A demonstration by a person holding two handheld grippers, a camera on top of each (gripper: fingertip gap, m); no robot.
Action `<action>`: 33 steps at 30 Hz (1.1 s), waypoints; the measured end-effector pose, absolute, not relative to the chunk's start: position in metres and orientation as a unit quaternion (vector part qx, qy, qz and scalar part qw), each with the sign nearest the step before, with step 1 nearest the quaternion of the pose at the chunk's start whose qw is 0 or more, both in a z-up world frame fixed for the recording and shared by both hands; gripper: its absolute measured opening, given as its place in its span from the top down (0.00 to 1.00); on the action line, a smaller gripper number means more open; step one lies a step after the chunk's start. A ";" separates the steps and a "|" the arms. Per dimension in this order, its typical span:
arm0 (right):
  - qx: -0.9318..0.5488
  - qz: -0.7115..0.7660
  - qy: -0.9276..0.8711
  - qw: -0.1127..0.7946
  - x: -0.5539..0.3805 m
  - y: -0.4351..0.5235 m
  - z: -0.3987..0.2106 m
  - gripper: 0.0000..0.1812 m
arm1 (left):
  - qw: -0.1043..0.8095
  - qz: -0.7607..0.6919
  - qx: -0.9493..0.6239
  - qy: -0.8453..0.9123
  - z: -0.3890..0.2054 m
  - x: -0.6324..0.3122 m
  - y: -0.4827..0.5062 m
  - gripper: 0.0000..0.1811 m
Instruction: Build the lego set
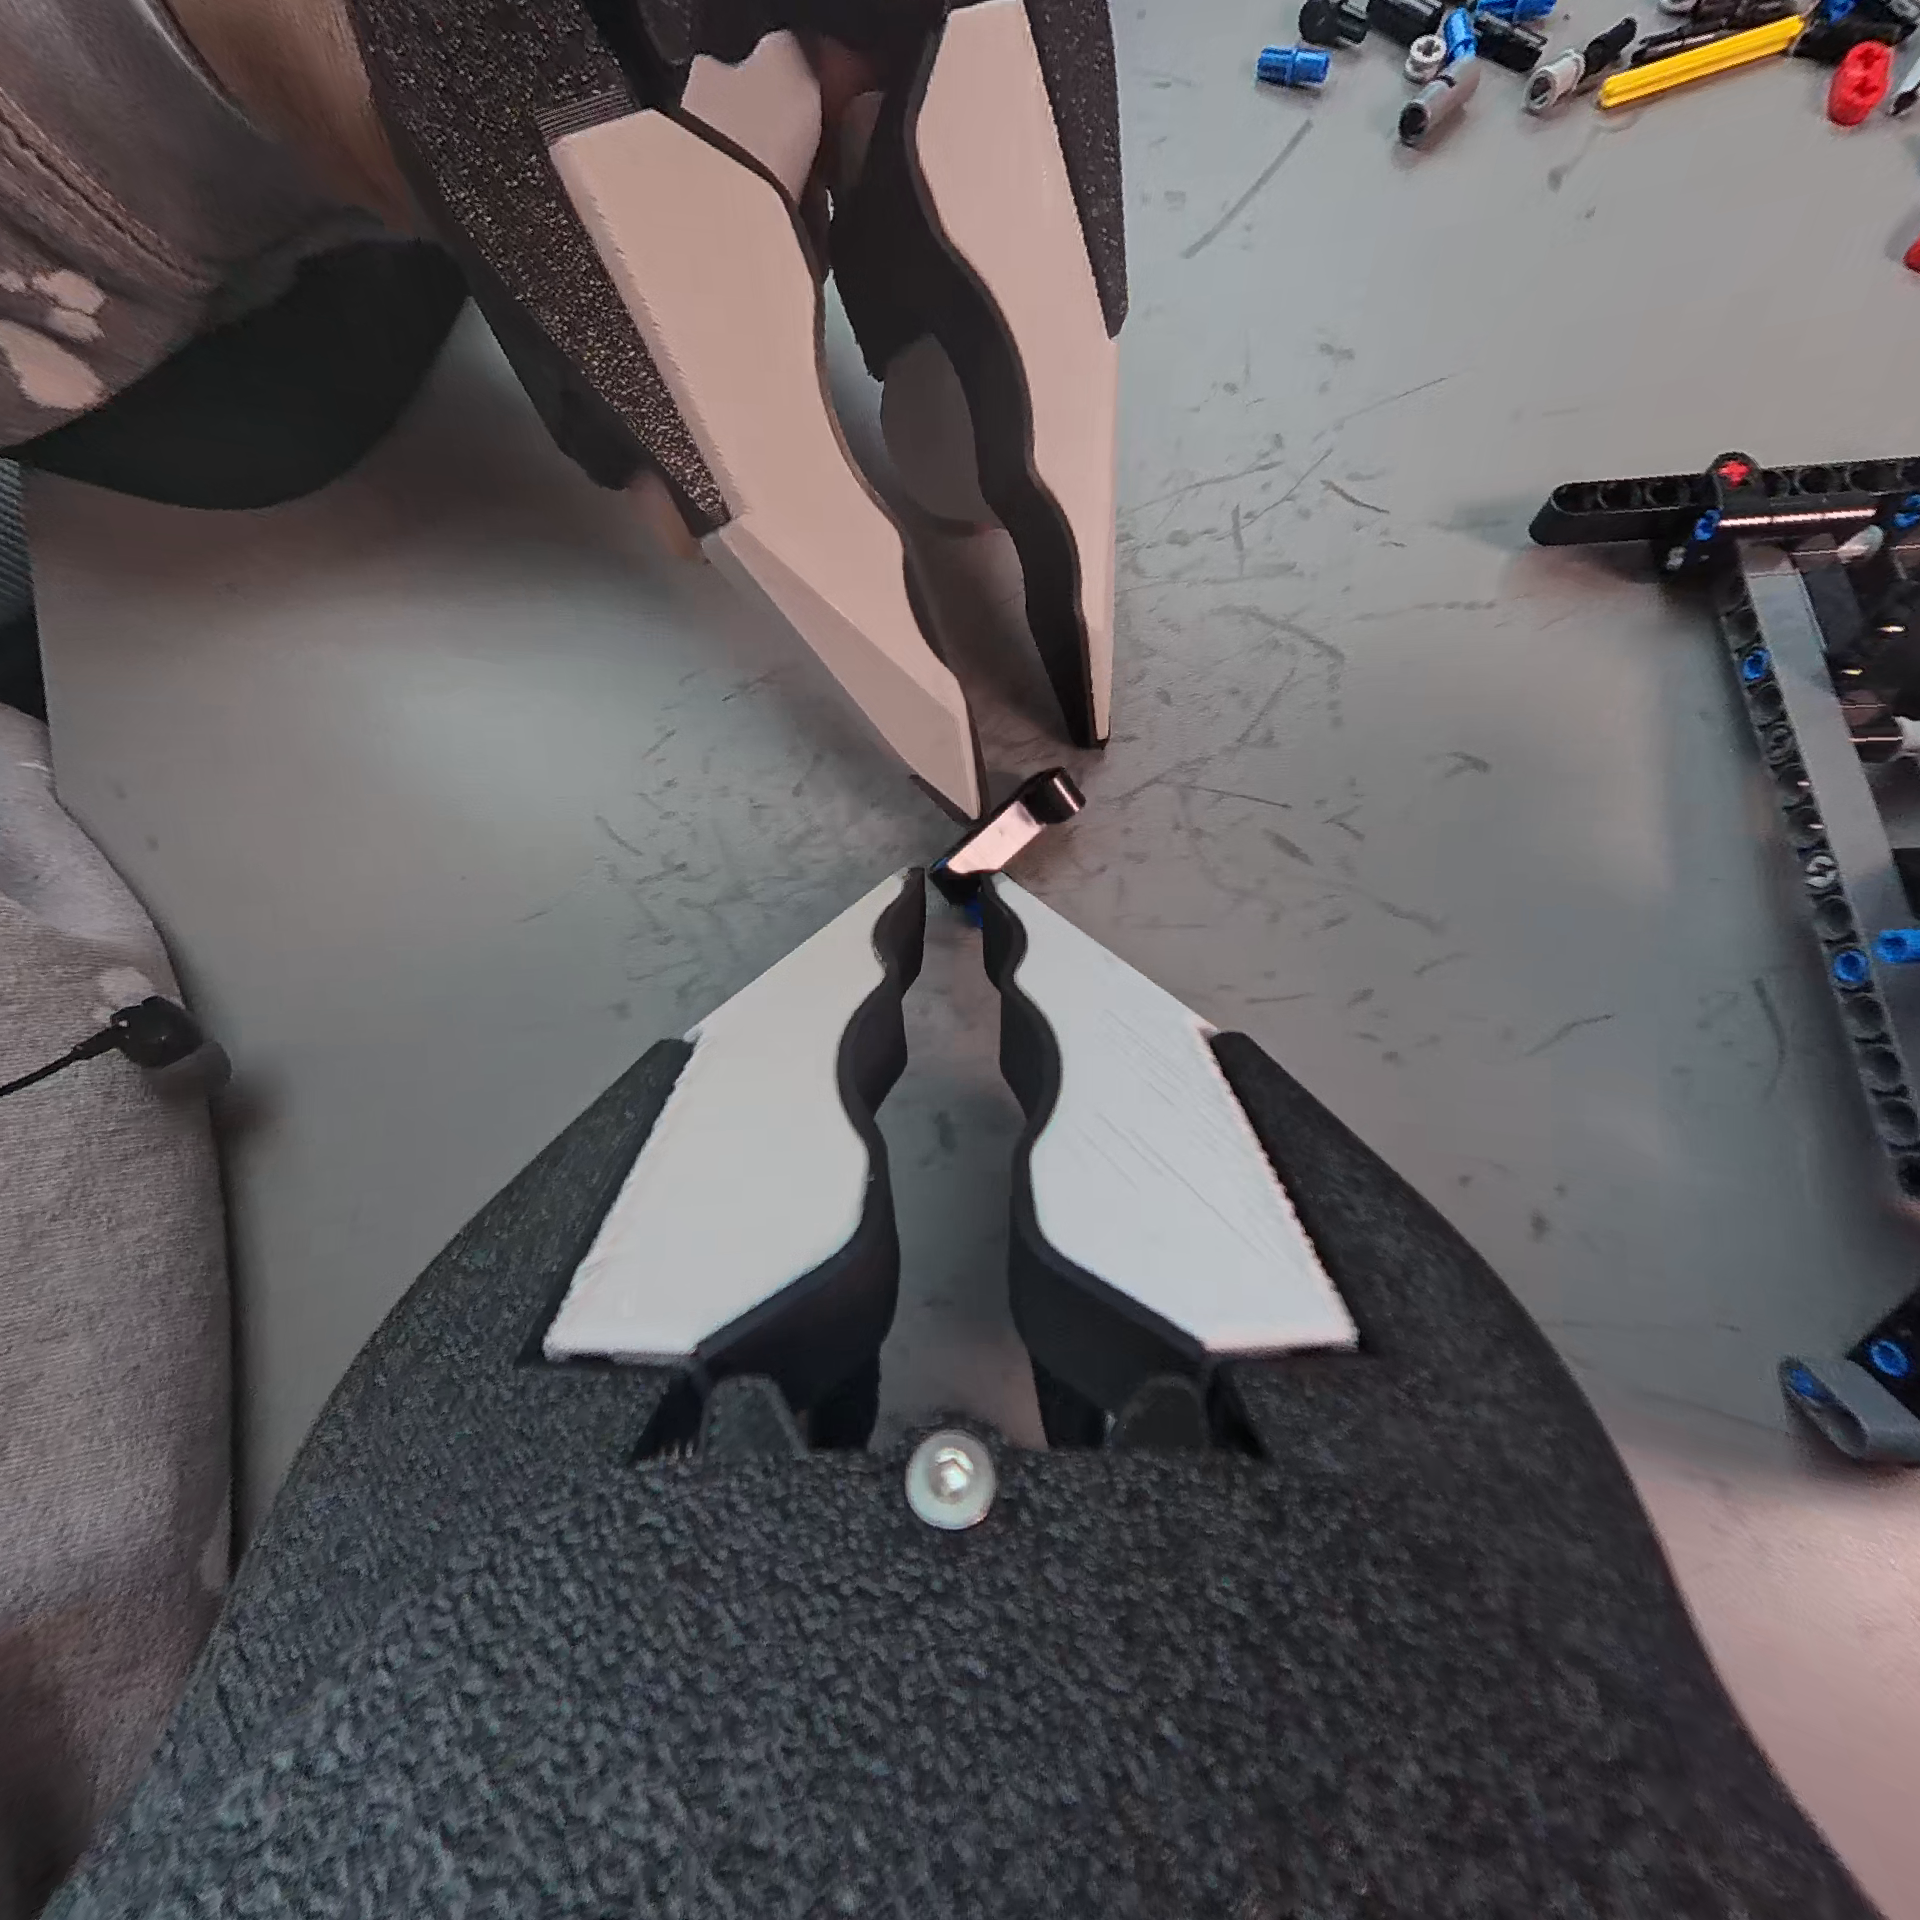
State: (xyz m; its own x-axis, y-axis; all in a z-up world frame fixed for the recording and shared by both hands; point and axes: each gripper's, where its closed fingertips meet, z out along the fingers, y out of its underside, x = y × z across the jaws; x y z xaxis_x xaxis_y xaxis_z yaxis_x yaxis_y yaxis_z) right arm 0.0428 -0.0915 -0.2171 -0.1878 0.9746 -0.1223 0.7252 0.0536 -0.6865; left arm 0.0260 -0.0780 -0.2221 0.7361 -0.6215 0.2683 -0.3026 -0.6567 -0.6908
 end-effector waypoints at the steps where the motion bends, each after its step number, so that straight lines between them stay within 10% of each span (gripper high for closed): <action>1: -0.606 0.323 -0.701 0.193 0.043 -0.092 -0.217 0.95 | 0.320 -0.249 -0.875 0.265 -0.222 0.027 -0.078 0.87; 19: -0.528 0.416 -0.678 0.295 0.039 -0.066 -0.168 0.92 | 0.375 -0.242 -0.869 0.216 -0.203 0.010 -0.064 0.86; 33: -0.581 0.364 -0.700 0.200 0.024 -0.078 -0.207 0.88 | 0.390 -0.222 -0.870 0.206 -0.197 -0.002 -0.060 0.85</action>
State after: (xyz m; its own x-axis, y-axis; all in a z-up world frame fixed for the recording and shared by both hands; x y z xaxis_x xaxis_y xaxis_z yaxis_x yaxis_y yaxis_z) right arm 0.0240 -0.0777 -0.2067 -0.2449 0.9589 -0.1433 0.6678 0.0596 -0.7420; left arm -0.0023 -0.0599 -0.1967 0.8168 -0.5315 0.2244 -0.1858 -0.6105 -0.7699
